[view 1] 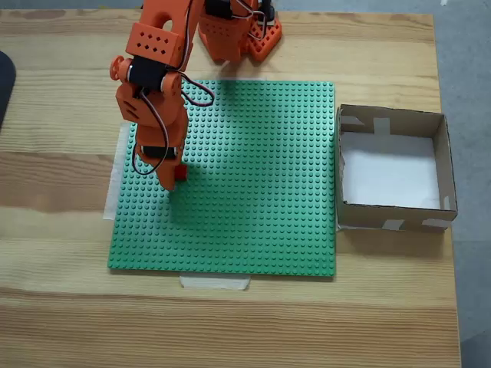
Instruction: Pick the red lego block and put it in the box.
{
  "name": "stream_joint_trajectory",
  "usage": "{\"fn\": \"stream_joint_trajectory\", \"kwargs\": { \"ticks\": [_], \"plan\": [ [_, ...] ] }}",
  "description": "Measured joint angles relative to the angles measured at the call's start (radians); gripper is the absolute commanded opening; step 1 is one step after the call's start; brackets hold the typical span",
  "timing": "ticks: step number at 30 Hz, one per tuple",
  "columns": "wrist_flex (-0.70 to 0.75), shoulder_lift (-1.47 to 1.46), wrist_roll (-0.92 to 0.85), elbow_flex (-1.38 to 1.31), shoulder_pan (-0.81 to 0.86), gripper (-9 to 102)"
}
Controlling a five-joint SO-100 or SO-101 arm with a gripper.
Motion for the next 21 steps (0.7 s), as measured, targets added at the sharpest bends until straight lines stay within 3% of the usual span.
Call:
{"fn": "stream_joint_trajectory", "kwargs": {
  "ticks": [21],
  "plan": [
    [-0.011,0.000,0.000,0.000,-0.011,15]
  ]
}}
